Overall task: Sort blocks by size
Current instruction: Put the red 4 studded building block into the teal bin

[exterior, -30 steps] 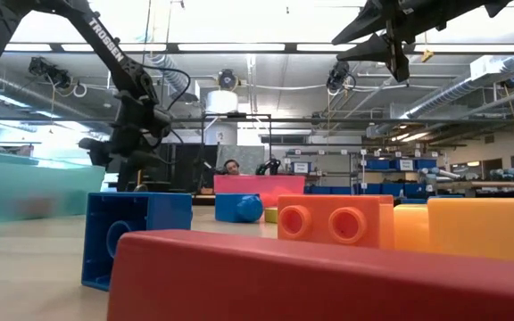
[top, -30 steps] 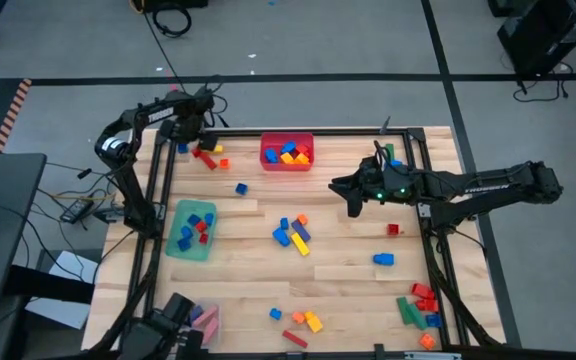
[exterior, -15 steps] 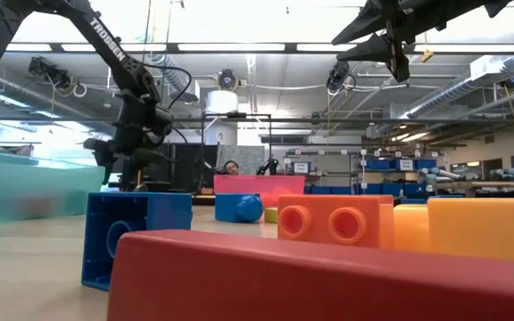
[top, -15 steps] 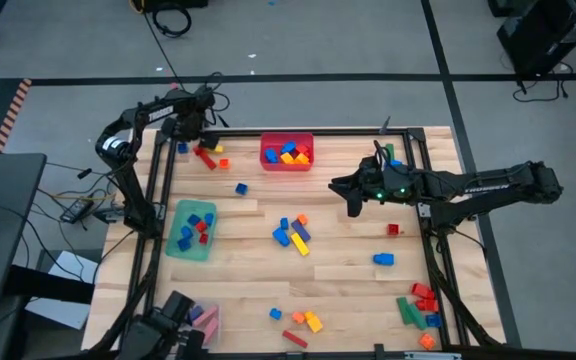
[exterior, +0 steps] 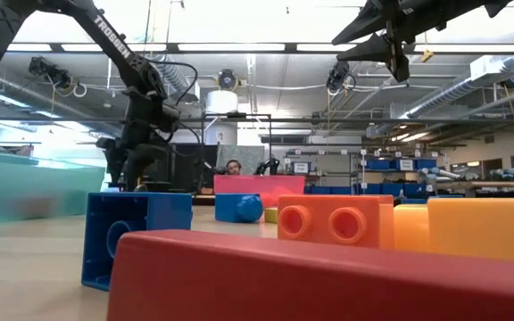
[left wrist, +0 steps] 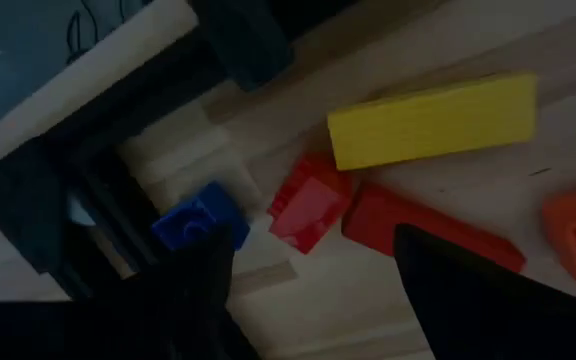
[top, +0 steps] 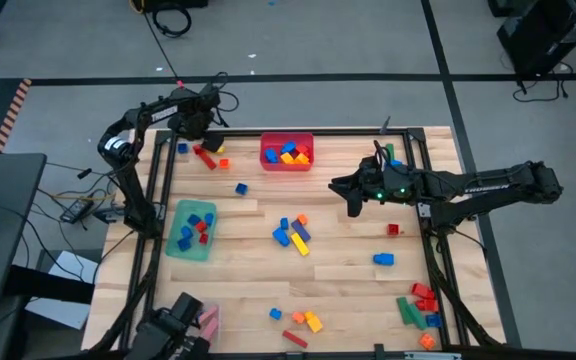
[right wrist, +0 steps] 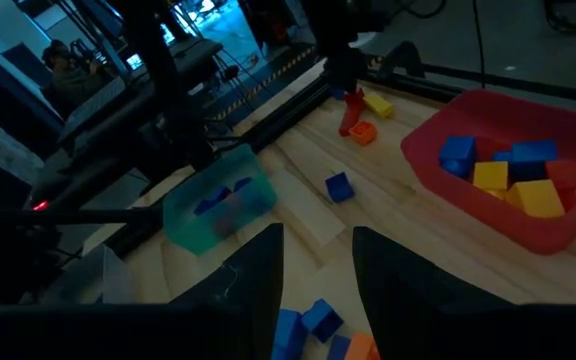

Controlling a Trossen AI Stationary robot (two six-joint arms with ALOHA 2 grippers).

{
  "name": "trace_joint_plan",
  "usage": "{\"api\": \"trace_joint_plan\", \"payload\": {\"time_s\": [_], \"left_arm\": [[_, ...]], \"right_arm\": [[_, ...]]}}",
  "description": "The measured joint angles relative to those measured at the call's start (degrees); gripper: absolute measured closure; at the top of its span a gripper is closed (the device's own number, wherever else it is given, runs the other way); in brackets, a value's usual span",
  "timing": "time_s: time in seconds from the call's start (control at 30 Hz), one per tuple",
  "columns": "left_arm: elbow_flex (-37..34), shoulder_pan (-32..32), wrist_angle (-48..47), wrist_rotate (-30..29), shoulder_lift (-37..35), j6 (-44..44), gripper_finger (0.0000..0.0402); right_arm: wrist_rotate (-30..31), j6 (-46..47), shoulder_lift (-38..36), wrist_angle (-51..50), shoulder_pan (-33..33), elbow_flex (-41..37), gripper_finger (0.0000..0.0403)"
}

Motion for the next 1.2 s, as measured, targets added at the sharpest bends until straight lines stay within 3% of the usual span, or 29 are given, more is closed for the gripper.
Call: {"api": "trace_joint_plan", "payload": {"time_s": [0.37,0.73,1.2], "left_arm": [[0.01,-1.05,-3.53,-2.65,5.58,-0.14,0.012],[0.33,-1.09,-3.08,0.71,5.58,5.88,0.0122],[0.35,-1.07,-3.07,1.06,5.58,7.37,0.0208]], "right_arm": [[-0.02,-0.14,0.0,-0.02,-0.01,0.0,0.0266],[-0.02,-0.14,0.0,-0.02,-0.01,0.0,0.0266],[0.01,0.5,0.0,0.01,-0.01,0.0,0.0266]]}}
